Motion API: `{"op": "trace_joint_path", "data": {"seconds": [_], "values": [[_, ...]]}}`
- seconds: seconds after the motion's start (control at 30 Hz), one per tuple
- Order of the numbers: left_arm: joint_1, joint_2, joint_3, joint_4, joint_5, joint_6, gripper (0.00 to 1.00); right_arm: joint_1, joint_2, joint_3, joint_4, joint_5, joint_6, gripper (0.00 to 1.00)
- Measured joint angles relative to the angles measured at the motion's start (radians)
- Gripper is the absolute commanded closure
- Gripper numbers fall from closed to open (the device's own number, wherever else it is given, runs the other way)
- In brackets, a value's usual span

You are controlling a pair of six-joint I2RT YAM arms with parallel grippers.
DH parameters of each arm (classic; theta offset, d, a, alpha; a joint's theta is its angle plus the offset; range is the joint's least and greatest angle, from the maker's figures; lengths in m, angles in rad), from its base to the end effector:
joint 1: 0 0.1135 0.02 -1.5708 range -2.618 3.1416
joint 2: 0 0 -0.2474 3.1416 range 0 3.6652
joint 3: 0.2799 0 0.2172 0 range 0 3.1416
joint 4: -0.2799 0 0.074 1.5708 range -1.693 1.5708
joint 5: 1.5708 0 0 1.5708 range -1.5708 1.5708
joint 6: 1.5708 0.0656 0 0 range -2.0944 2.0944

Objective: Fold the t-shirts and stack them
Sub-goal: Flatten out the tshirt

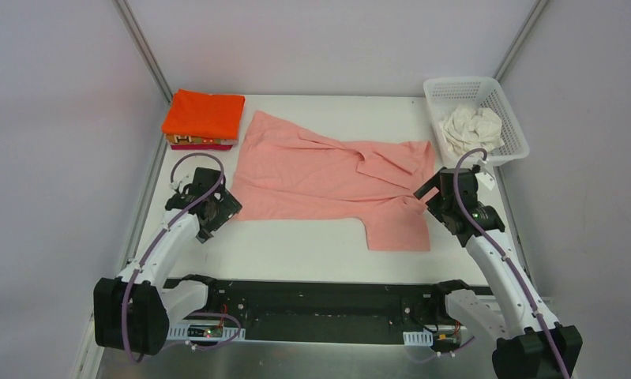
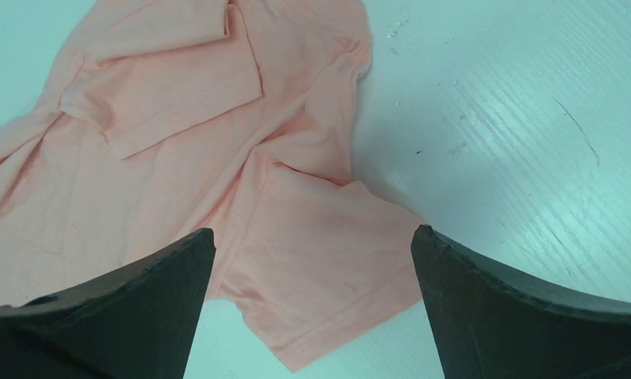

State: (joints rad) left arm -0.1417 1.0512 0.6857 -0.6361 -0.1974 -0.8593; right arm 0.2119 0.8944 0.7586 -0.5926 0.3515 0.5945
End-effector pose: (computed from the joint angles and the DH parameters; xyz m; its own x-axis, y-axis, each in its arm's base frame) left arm 0.1880 -0.0138 0.1932 -0.5701 -0.6689 -0.4770 -0.6095 0.7337 -0.3003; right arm 0.1820 0.0160 0.2474 -0.5090 0.4284 -0.7466 0.4090 0.8836 0.2281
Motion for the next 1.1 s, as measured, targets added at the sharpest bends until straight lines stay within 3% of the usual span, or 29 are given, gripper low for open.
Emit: {"op": "trace_joint_path", "data": {"seconds": [0.4,0.63,0.9,1.1], "values": [[0.032,0.311,0.087,0.072,-0.005,-0.045,0.26,0.000,0.027,-0.002,-0.008,-0.004,-0.013,0.00],[0.046,0.385,0.096,0.122,0.006,-0.051,0.35,0.000,0.027,-0.002,-0.016,-0.004,-0.018,0.00],[0.052,0.428,0.115,0.139,0.012,-0.050,0.57,0.000,0.027,-0.003,-0.018,-0.003,-0.018,0.01],[0.054,0.451,0.130,0.150,0.034,-0.048,0.64,0.000,0.027,-0.003,-0.020,0.005,-0.018,0.01]]}}
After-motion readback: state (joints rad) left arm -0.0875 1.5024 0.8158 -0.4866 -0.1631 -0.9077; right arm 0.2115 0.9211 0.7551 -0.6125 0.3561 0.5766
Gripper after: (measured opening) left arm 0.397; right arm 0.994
